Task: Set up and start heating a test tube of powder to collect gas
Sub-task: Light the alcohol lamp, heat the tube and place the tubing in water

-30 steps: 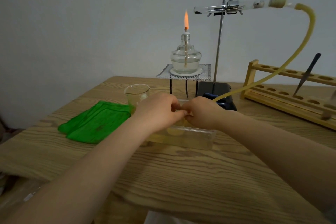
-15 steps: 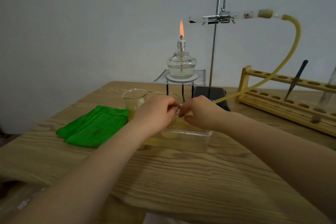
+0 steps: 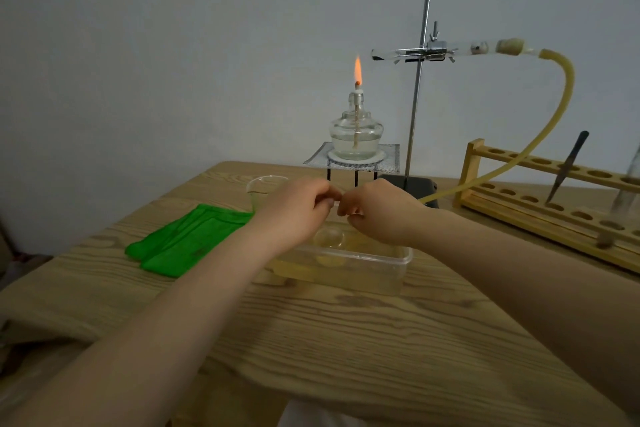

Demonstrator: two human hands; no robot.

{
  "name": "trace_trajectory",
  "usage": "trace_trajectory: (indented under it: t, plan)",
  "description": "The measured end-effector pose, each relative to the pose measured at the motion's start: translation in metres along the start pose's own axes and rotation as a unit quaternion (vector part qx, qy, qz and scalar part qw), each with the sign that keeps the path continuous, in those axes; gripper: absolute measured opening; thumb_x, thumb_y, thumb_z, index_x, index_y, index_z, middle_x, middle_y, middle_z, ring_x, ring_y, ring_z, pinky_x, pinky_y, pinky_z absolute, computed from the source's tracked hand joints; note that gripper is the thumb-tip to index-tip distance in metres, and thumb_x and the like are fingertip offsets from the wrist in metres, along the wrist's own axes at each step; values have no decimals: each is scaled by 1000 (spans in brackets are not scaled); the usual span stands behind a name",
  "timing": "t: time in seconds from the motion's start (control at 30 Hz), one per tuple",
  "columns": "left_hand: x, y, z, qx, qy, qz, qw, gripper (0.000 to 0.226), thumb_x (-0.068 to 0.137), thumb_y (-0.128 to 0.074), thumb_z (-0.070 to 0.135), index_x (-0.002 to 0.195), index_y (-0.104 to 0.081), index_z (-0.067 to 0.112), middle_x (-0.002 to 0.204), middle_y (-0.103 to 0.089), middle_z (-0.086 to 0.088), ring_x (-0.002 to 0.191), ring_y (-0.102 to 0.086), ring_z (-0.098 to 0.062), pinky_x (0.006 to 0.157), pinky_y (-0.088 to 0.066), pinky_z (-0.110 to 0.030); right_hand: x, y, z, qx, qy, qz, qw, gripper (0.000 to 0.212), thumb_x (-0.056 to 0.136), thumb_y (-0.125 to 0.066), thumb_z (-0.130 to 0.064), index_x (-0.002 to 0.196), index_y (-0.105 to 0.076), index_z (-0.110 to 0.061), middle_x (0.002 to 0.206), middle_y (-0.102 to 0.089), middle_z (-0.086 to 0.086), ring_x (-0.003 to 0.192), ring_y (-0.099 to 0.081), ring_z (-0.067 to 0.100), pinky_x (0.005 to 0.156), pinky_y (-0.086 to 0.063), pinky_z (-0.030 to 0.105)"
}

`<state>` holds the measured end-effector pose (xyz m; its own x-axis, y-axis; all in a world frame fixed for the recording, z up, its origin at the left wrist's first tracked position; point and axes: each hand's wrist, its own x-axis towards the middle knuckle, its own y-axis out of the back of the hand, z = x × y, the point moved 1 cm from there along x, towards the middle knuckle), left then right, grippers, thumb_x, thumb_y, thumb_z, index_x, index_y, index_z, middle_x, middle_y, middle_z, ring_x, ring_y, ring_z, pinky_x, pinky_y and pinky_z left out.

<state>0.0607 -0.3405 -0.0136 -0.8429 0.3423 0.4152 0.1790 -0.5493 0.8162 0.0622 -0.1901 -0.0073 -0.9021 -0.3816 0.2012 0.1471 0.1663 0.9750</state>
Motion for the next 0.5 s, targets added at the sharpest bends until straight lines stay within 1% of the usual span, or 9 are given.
trace_trajectory:
  t: [0.07, 0.17, 0.3, 0.4, 0.43, 0.5]
  plan:
    - [-1, 5, -3, 2, 5, 5, 1000, 23, 94, -48, 20, 108, -67, 26, 108, -67, 8, 98, -60, -11, 83, -49, -33, 3, 1, -4, -4, 3, 3, 1000, 33, 91, -46, -11, 114, -66, -24, 112, -68, 2, 98, -64, 21, 82, -55, 41]
    - [-4, 13, -8, -1, 14, 14, 1000, 22, 94, -50, 21, 106, -67, 27, 105, -69, 7, 97, -62, -12, 85, -50, -37, 9, 3, -12, -4, 6, 12, 1000, 33, 92, -46, -12, 114, -65, -25, 111, -68, 1, 98, -63, 21, 82, -55, 41]
    - [-13, 29, -20, 1, 35, 28, 999, 23, 94, -49, 18, 107, -66, 26, 104, -68, 8, 98, -62, -12, 86, -50, -35, 19, 2, -31, -4, 15, 33, 999, 35, 92, -45, -10, 117, -63, -26, 113, -66, 1, 99, -62, 22, 80, -55, 39]
    - [-22, 43, -38, -5, 54, 44, 998, 21, 93, -52, 17, 104, -67, 26, 97, -66, 11, 96, -62, -11, 86, -51, -38, 30, -1, -53, -8, 24, 52, 998, 39, 92, -42, -7, 120, -59, -27, 116, -63, 4, 102, -61, 24, 73, -50, 32]
    - [-25, 47, -46, 1, 60, 52, 997, 21, 92, -52, 17, 104, -67, 25, 94, -65, 11, 95, -62, -11, 86, -51, -37, 33, -3, -62, -12, 25, 56, 998, 39, 92, -42, -6, 121, -58, -27, 118, -63, 4, 104, -60, 26, 72, -49, 32]
    - [-32, 55, -60, 24, 67, 64, 995, 21, 92, -53, 15, 104, -68, 23, 92, -63, 11, 92, -61, -11, 83, -49, -33, 38, -8, -83, -21, 30, 63, 997, 39, 92, -43, -7, 123, -56, -26, 121, -61, 6, 108, -59, 28, 76, -48, 34]
